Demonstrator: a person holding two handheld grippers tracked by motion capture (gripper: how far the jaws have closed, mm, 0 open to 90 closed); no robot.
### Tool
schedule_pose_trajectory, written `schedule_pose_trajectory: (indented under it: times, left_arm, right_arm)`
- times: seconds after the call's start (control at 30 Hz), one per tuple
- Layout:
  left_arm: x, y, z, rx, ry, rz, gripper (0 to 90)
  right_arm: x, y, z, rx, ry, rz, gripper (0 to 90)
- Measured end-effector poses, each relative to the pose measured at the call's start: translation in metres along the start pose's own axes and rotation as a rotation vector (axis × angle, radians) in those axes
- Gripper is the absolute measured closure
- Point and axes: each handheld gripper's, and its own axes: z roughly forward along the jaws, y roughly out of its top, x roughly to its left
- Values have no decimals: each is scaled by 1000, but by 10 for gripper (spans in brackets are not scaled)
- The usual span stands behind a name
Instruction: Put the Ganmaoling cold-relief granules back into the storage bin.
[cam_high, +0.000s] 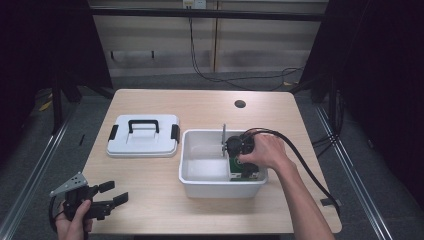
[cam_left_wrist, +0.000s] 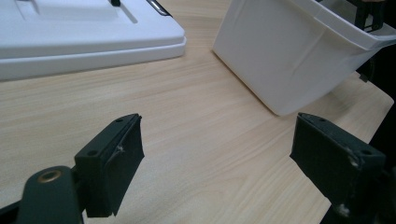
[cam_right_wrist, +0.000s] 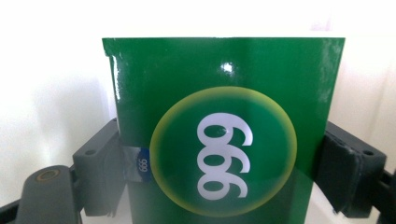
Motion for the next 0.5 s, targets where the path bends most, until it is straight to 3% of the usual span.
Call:
schedule_pose_trajectory:
  times: [0.5]
  left_arm:
    - [0, 0, 0, -3, -2, 3, 165]
  right_arm:
    - [1, 1, -1, 10, 1, 23, 128]
